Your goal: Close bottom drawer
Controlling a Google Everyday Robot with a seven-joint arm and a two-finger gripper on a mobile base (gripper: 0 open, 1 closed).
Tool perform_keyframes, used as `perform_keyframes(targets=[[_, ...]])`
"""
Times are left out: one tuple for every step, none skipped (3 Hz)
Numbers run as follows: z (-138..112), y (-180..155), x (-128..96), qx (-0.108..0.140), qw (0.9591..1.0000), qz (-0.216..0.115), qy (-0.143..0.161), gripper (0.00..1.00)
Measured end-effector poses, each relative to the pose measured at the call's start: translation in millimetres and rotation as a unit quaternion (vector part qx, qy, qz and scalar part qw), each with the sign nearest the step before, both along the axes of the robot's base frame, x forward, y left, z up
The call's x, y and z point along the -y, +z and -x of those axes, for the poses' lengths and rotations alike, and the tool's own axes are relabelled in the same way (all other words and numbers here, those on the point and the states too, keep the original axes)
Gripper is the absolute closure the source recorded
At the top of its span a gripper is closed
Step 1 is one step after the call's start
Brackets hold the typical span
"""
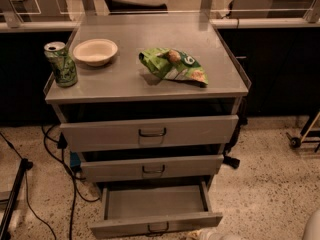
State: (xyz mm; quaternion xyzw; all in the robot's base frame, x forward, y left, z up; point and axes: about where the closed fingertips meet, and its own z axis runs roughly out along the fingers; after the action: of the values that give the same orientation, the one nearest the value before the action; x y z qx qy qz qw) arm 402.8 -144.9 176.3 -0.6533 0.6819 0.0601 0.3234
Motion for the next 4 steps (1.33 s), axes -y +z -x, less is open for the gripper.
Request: perform_keyframes(targets=[[-10.8,-4.1,-5.3,0.025,0.9996,-0.007,0.005,1.0],[-22.5,-6.7,-9.0,0.05,0.9986,-0.013,0.007,1.0],[-35.0,-7.9,-12.0,0.071,0.9973,-0.019,0.006,1.0],[-49.1,-7.9,-14.3,0.087,0.9959,-0.024,0.004,1.0]])
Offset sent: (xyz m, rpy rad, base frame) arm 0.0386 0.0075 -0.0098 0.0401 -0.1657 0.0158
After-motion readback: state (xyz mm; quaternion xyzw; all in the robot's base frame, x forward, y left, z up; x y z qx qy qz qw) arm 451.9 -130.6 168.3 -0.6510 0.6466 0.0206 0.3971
